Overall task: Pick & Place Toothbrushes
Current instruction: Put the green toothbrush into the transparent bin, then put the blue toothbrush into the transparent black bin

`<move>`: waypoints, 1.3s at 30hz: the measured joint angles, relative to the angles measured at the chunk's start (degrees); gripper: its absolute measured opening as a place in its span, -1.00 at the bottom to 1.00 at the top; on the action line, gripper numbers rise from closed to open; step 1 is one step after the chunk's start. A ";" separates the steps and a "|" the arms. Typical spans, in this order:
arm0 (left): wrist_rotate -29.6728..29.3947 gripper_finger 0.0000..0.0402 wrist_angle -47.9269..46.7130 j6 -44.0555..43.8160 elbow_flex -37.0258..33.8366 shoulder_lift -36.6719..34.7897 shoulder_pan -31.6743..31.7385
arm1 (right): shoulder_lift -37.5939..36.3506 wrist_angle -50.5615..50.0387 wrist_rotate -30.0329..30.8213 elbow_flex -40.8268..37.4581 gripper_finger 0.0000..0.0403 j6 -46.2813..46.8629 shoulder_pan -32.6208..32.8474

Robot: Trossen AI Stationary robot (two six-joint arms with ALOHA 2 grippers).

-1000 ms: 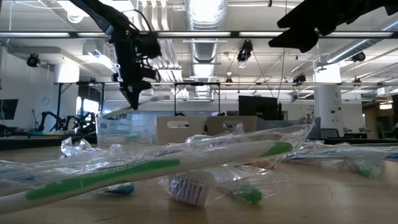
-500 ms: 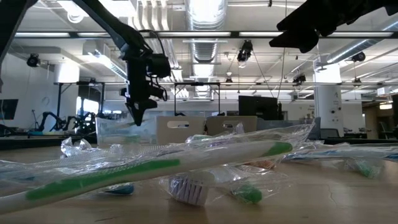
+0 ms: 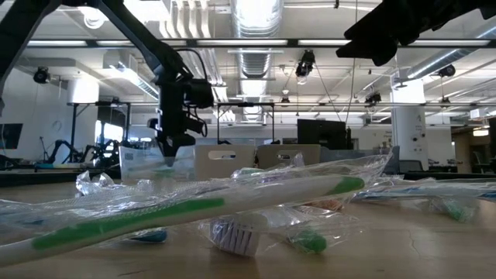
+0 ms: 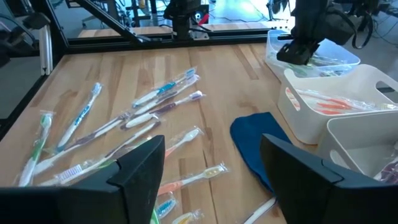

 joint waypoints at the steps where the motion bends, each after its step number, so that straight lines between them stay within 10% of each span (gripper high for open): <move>1: 0.00 -0.88 0.14 -0.02 0.00 0.07 0.00 | 0.00 0.00 0.00 0.00 0.25 0.00 0.00; 17: 1.33 -0.72 2.20 0.13 0.07 1.63 0.00 | 0.00 0.00 0.00 0.00 0.09 -0.37 0.00; 39: 2.01 -0.26 -14.27 -0.96 10.53 1.26 -0.74 | 0.00 -0.04 -0.02 0.00 0.45 -0.26 0.00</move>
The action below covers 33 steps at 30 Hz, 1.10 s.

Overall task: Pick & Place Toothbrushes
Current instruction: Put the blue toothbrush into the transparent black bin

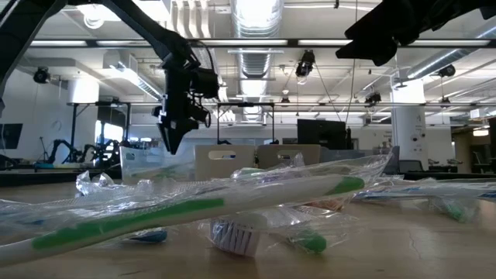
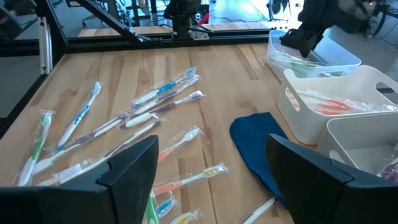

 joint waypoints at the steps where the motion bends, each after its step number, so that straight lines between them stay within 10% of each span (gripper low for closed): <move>1: 0.00 -0.26 -0.81 -0.41 0.86 0.00 -0.17 | 0.00 0.00 0.00 0.00 0.47 0.01 -0.01; 33: -0.48 -0.27 -6.79 -4.87 24.74 -0.11 -18.96 | 0.00 0.00 0.00 0.00 0.67 0.02 0.00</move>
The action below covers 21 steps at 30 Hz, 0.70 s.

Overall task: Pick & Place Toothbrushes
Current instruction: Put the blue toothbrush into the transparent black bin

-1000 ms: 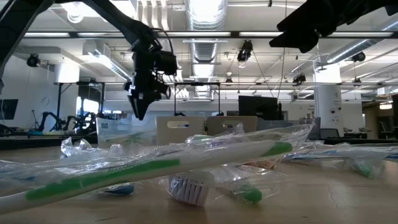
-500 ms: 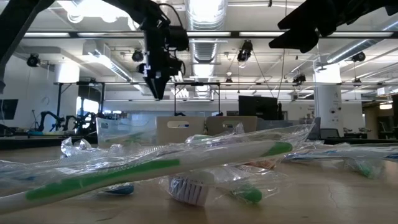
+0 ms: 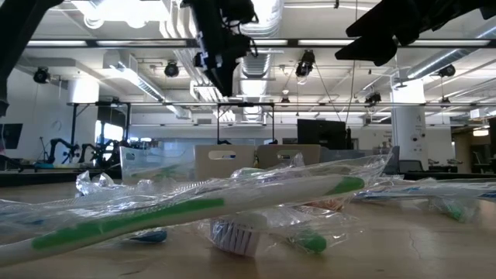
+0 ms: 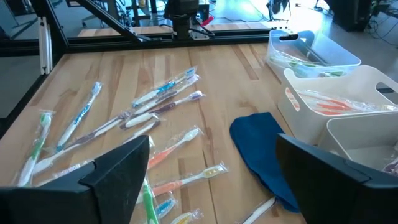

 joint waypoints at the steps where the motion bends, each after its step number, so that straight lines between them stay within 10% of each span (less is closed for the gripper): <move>1: 0.01 -0.27 -0.01 -0.01 0.81 0.00 -0.89 | 0.00 0.04 0.00 -0.04 0.65 0.00 0.00; 21: -0.09 -0.27 -5.09 0.90 20.47 -0.02 -18.70 | -0.02 0.07 0.00 -0.52 0.37 0.26 -0.02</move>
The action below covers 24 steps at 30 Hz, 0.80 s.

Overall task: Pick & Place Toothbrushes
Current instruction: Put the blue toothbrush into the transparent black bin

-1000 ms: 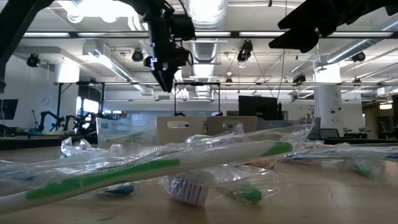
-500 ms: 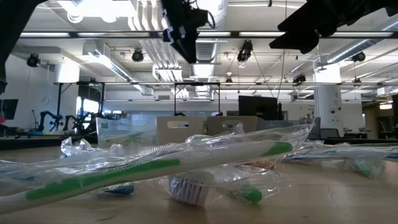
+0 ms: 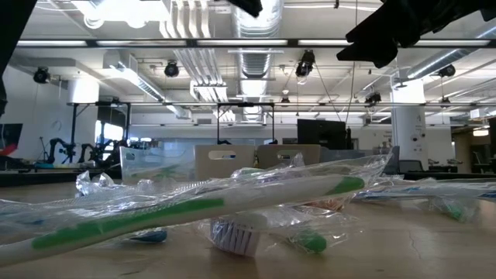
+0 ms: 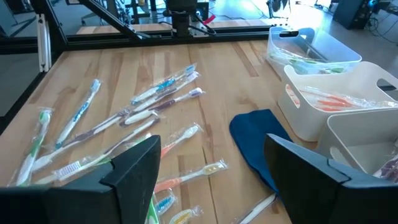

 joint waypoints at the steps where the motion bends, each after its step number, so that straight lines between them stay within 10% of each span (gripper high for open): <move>1: -0.04 -0.27 -0.69 0.00 1.17 0.00 -0.94 | 0.00 0.00 0.00 0.00 0.35 0.01 0.00; 24: -17.65 -0.27 -10.08 -8.58 1.74 -7.72 -27.90 | 0.00 0.20 -0.01 0.00 0.09 0.20 0.00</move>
